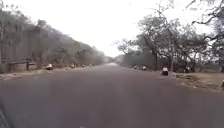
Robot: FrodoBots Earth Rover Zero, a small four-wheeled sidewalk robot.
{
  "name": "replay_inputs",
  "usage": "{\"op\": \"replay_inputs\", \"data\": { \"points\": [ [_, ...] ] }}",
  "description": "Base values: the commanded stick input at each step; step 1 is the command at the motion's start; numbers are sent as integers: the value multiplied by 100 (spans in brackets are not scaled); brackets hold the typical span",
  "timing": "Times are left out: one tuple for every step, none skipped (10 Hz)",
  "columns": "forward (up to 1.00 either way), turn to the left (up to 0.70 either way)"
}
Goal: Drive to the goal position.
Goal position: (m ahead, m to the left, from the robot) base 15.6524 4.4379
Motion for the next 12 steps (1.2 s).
{"op": "replay_inputs", "data": {
  "points": [
    [100, 0],
    [100, 0],
    [100, 0],
    [100, 0],
    [100, 0],
    [100, 0],
    [100, 0],
    [100, 0],
    [100, 0],
    [100, 0],
    [100, 0],
    [100, 0]
  ]
}}
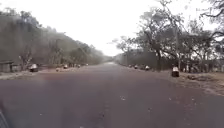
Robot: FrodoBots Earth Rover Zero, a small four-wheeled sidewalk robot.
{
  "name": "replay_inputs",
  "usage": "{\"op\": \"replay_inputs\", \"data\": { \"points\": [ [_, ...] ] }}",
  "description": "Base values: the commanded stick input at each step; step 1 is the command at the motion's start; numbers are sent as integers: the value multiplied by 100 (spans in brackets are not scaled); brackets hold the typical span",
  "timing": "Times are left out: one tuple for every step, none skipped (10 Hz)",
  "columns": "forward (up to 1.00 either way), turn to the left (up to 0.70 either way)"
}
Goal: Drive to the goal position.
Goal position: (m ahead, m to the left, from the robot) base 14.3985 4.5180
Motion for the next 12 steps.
{"op": "replay_inputs", "data": {
  "points": [
    [100, 0],
    [100, 0],
    [100, 0],
    [100, 0],
    [100, 0],
    [100, 0],
    [100, 0],
    [100, 0],
    [100, 0],
    [100, 0],
    [100, 0],
    [100, 0]
  ]
}}
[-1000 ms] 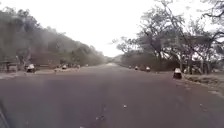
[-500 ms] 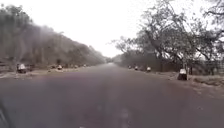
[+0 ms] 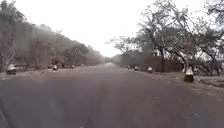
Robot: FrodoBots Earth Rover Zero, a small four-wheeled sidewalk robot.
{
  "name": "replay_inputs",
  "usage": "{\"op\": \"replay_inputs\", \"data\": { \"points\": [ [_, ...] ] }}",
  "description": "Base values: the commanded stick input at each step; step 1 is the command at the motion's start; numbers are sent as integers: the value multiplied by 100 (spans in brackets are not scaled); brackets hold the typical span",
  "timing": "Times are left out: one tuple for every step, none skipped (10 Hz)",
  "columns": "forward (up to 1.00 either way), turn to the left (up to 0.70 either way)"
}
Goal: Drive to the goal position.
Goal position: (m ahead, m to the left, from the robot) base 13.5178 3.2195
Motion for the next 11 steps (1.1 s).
{"op": "replay_inputs", "data": {
  "points": [
    [100, 0],
    [100, 0],
    [100, 0],
    [100, 0],
    [100, 0],
    [100, 0],
    [100, 0],
    [100, 0],
    [100, 0],
    [100, 0],
    [100, 0]
  ]
}}
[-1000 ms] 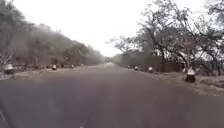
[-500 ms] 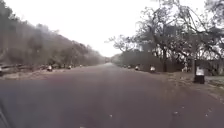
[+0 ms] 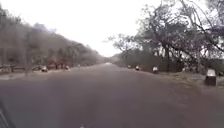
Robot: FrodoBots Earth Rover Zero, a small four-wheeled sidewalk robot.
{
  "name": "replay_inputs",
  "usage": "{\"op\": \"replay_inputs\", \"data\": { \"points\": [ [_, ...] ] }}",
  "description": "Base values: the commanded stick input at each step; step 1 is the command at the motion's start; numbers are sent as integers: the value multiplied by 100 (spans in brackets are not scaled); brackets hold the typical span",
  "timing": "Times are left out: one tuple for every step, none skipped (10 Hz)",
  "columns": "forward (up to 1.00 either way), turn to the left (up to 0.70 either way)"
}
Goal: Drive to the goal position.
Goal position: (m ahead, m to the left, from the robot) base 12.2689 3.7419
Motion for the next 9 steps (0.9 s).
{"op": "replay_inputs", "data": {
  "points": [
    [100, 0],
    [100, 0],
    [100, 0],
    [100, 0],
    [100, 0],
    [100, 0],
    [100, 0],
    [100, 0],
    [100, 0]
  ]
}}
